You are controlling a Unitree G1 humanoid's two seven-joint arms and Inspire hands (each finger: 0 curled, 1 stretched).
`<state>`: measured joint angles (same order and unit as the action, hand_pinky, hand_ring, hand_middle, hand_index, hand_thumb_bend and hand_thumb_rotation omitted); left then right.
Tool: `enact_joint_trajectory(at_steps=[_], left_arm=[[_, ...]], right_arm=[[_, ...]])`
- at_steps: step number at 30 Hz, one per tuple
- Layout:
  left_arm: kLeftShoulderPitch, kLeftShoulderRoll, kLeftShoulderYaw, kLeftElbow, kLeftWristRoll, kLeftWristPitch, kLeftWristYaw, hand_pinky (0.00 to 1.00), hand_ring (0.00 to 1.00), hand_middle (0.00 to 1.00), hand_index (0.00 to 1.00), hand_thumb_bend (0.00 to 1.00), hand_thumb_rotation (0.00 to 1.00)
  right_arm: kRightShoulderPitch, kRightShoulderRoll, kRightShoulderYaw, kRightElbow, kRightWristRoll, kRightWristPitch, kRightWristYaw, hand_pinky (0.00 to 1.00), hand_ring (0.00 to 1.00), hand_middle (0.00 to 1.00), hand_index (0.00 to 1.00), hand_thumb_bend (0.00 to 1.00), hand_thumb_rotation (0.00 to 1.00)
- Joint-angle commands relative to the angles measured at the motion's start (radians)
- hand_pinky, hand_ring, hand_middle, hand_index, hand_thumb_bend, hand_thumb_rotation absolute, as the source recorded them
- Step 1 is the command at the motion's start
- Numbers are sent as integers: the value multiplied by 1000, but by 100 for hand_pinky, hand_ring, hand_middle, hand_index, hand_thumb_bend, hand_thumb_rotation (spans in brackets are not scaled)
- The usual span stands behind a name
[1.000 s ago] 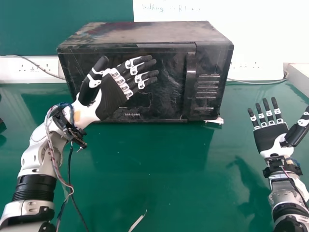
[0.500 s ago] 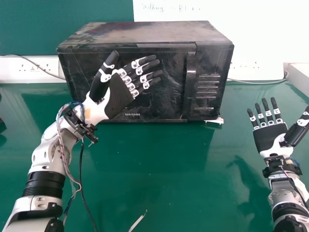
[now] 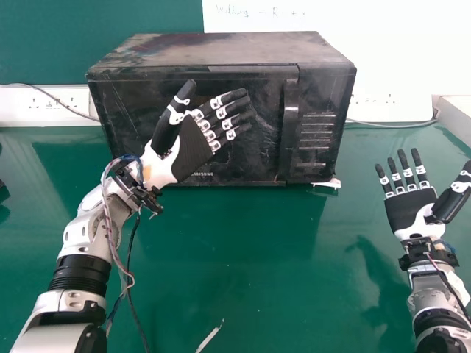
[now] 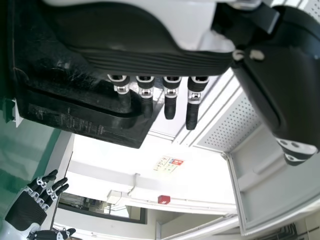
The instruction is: Open the door of oven
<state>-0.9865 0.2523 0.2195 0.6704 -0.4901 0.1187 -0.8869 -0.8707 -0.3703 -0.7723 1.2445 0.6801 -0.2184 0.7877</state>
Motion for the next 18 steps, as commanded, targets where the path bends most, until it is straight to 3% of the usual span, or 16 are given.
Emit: enact_joint_trajectory(at_steps=[1, 7, 18], left_arm=[[-20, -7, 0, 13, 4, 7, 9, 68, 88, 91, 99, 92, 91], [-22, -17, -1, 19, 6, 17, 27, 70, 89, 92, 98, 91, 92], [-22, -35, -5, 33, 13, 19, 40, 70, 90, 92, 97, 91, 92]], right_arm=[[2, 2, -1, 1, 2, -10, 6, 79, 100, 100, 90, 100, 84], [3, 3, -2, 0, 6, -6, 20, 83, 100, 100, 96, 100, 83], [1, 0, -5, 2, 5, 2, 8, 78, 100, 100, 100, 100, 81]])
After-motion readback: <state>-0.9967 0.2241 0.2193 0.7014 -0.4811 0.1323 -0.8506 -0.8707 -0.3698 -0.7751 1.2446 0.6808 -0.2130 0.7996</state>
